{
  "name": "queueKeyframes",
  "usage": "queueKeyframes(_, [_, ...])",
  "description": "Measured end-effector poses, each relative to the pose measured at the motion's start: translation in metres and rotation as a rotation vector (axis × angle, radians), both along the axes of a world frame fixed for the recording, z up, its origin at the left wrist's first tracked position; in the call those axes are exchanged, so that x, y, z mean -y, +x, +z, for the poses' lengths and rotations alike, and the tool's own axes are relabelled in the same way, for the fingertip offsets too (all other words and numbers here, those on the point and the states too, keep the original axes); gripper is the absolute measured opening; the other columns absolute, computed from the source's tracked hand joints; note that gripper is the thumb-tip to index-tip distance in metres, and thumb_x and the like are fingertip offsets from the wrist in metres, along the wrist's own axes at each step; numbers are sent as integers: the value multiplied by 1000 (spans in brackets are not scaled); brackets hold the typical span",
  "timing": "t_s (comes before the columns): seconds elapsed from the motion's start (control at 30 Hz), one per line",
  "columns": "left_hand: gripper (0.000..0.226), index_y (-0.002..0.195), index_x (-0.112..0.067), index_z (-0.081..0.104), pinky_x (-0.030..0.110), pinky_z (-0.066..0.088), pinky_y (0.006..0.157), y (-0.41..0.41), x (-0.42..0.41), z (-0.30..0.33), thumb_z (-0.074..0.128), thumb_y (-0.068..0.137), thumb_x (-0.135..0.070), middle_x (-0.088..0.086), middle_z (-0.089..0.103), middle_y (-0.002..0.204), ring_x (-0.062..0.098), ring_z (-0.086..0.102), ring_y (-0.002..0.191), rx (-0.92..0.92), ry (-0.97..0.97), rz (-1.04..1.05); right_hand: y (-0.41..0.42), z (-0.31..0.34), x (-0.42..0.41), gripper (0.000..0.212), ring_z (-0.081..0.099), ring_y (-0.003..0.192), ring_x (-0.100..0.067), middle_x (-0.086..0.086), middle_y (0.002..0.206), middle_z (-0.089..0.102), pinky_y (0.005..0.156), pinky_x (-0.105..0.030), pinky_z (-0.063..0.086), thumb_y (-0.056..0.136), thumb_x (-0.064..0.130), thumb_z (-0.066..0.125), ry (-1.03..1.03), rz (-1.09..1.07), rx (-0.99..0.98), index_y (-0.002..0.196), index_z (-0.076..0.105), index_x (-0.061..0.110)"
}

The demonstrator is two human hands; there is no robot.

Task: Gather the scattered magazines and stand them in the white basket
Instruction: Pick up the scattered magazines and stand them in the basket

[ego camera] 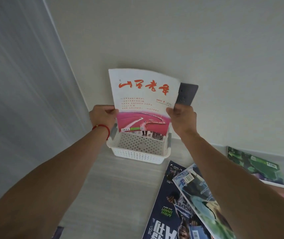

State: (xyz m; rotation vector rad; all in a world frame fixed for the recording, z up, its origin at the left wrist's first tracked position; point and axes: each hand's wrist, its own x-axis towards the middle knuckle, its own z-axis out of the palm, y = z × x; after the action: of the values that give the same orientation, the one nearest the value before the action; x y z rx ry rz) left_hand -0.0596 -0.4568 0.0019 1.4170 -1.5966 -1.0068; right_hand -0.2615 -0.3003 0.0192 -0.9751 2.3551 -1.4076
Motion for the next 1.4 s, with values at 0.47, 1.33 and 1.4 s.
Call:
queueKeyframes(0.47, [13, 95, -7, 83, 39, 63, 86, -21, 17, -46, 81, 83, -11, 14, 81, 91, 29, 77, 86, 143, 111, 48, -6, -53, 9, 23, 61, 63, 3, -3, 108, 79, 46, -6, 41, 96, 19, 64, 123, -105, 113, 76, 70, 11])
queueKeyframes(1.33, [18, 95, -14, 63, 35, 50, 81, -17, -93, -29, 54, 88, 0, 4, 68, 103, 21, 61, 92, 131, 10, 34, 10, -45, -81, 28, 63, 99, -16, 1, 112, 70, 82, -24, 43, 95, 28, 68, 248, -183, 134, 119, 64, 15])
queueKeyframes(1.4, [20, 91, -14, 62, 33, 48, 81, -26, -136, -33, 54, 85, 3, 2, 67, 103, 20, 61, 94, 115, -42, -85, 14, -43, -116, 22, 65, 95, -15, 5, 104, 68, 83, -25, 46, 95, 28, 67, 254, -202, 153, 114, 65, 17])
